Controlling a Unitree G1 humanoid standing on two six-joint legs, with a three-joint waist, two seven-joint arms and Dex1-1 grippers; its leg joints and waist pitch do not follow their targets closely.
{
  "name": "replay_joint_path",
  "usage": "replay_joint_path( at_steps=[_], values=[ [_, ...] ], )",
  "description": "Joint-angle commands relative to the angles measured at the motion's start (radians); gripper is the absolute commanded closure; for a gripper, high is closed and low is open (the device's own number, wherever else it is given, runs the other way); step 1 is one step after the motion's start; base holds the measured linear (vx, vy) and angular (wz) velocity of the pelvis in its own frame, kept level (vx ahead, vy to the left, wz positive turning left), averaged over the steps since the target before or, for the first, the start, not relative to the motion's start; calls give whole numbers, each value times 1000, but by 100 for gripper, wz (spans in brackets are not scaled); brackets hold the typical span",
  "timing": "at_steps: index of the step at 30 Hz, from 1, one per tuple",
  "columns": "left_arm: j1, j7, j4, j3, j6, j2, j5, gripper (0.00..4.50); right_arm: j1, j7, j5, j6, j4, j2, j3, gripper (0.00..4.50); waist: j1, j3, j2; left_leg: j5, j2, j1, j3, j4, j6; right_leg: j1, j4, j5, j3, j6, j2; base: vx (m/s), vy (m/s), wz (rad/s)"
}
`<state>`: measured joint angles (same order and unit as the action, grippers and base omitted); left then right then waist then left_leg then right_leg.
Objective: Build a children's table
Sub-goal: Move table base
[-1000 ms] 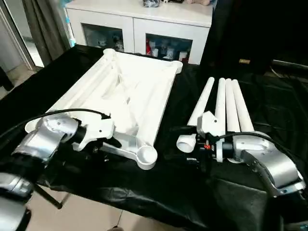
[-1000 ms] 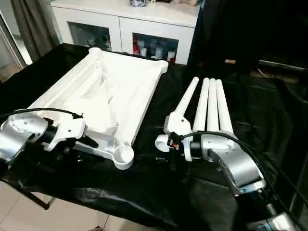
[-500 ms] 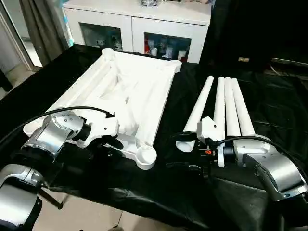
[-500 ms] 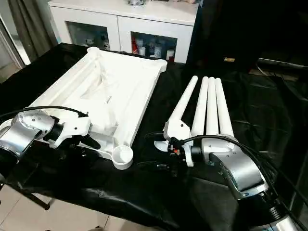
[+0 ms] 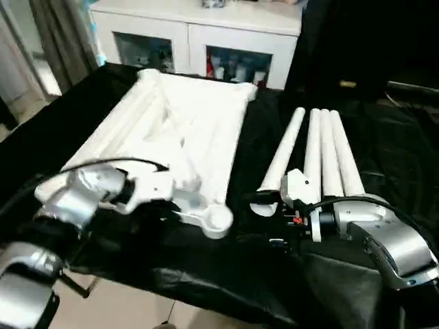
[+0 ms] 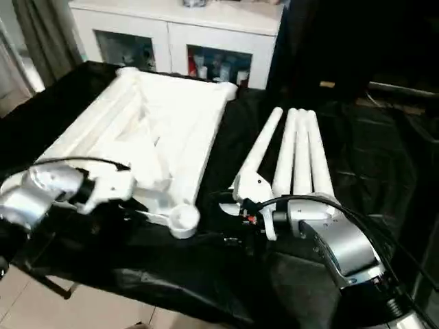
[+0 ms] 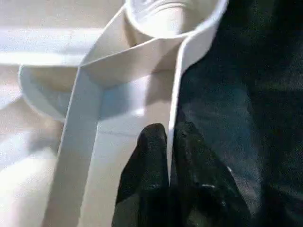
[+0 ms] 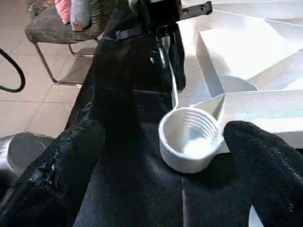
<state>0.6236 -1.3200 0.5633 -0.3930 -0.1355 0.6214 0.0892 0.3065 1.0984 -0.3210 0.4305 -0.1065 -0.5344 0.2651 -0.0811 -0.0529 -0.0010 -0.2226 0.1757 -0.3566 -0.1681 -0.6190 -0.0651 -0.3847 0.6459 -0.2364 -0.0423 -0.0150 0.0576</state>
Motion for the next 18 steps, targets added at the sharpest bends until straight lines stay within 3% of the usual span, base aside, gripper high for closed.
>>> replay_joint_path(
  at_steps=[1, 5, 6, 10, 17, 18],
  values=[
    [-16, 56, -79, 44, -11, 21, 2, 442, -2, -1, -6, 4, -11, -8, -1, 0, -5, 61, 9, -87, 59, 2, 21, 82, 19, 55, -65, 82, 54, -270, 92, 0, 0, 0],
    [-45, 78, -149, 44, -49, 31, 12, 447, -1, -3, -3, 1, -9, -5, -1, 0, -4, 61, 10, -76, 59, 2, 20, 81, 28, 54, -65, 86, 53, -270, 91, 0, 0, 0],
    [-50, 90, -163, 40, -64, 37, 27, 447, 1, -4, -1, 1, -8, -3, 0, 0, -5, 59, 3, -82, 60, 1, 20, 82, 33, 53, -67, 67, 53, -265, 91, 0, 0, 0],
    [-56, 106, -175, 35, -85, 47, 50, 447, 4, -4, 0, 1, -6, -1, 1, 0, -9, 58, 7, -88, 60, 5, 19, 83, 29, 49, -69, 38, 54, -257, 90, 0, 0, 0],
    [-24, 173, -44, 44, -162, 60, 86, 447, 11, -8, 7, -3, -3, 6, 8, 0, -9, 59, 6, -88, 57, 3, 20, 82, 18, 51, -66, 53, 53, -248, 89, 0, 0, 0],
    [-20, 169, -28, 44, -163, 64, 85, 447, 11, -8, 7, -2, -3, 6, 9, 0, -10, 60, 12, -90, 56, 5, 20, 82, 16, 49, -67, 50, 54, -249, 90, 0, 0, 0]
  ],
)
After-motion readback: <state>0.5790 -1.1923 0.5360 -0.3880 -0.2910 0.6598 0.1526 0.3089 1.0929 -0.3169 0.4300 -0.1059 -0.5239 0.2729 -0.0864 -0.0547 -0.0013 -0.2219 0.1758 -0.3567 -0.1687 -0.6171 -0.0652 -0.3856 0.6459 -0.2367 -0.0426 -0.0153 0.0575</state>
